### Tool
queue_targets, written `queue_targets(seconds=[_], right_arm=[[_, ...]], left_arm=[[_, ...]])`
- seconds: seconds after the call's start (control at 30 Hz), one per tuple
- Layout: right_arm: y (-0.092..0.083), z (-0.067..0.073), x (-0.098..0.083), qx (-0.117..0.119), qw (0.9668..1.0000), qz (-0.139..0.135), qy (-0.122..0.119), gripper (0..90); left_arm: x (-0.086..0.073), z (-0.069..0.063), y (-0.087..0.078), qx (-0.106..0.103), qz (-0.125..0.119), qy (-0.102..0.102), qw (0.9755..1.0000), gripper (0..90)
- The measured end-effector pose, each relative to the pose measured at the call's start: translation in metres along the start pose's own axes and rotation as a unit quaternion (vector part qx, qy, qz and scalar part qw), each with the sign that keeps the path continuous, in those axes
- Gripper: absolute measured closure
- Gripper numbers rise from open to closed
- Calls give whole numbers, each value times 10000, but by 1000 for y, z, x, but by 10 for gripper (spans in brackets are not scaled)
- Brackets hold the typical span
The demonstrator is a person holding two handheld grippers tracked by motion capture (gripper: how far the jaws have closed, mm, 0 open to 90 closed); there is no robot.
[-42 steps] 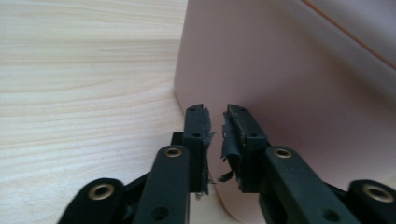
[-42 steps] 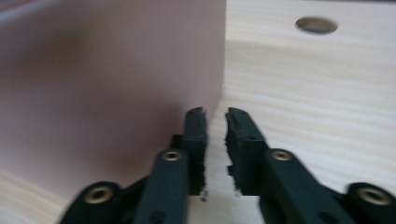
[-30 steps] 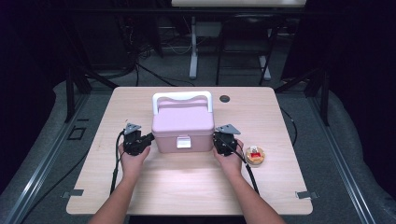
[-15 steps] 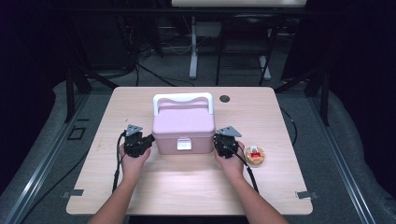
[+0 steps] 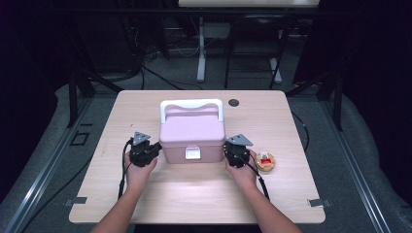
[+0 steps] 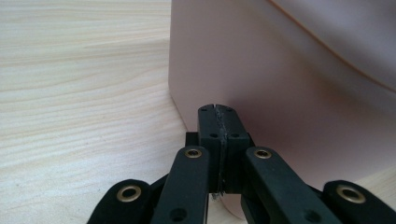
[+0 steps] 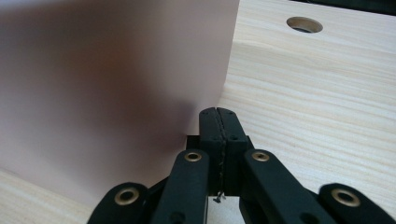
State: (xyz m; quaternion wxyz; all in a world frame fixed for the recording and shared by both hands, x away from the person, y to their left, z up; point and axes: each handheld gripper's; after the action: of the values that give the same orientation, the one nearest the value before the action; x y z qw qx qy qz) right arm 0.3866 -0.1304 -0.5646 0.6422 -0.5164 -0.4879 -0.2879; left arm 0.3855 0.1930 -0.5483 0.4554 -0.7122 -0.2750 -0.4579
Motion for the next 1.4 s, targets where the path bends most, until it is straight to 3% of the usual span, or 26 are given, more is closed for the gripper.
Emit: queue_targets(seconds=[0.17, 0.27, 0.43, 0.53, 0.97, 1.2, 1.4], right_arm=[[-4, 0, -2, 22, 10000, 4, -27, 900], [-6, 1, -2, -10, 10000, 12, -14, 900], [-10, -1, -5, 48, 9997, 4, 254, 900], [-12, 0, -6, 44, 9996, 24, 278, 900], [-24, 1, -11, 94, 9995, 126, 280, 900], [-35, 2, -12, 153, 9994, 278, 122, 900], [-50, 1, -18, 267, 9990, 329, 130, 900]], left_arm=[[-1, -1, -2, -87, 27, -113, 9999, 900], [-2, -3, -4, -89, 58, -54, 9999, 900], [-4, -5, -7, -87, 62, -82, 9999, 900], [-4, -7, -9, -68, 81, -64, 9999, 900], [-6, -12, -18, -141, 194, -34, 9997, 900], [-8, -18, -24, -152, 285, 35, 9995, 900], [-12, -24, -32, -293, 350, -4, 9990, 900]])
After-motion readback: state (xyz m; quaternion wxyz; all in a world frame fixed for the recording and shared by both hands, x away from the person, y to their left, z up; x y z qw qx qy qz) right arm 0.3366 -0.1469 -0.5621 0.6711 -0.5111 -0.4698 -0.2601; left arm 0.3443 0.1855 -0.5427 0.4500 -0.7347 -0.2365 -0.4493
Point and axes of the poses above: each handheld gripper's, and its own axes: y roughly forward along the jaws, x roughly out of its top, z roughly to its left, and after that the axes turned 8 degrees about -z, right-handed
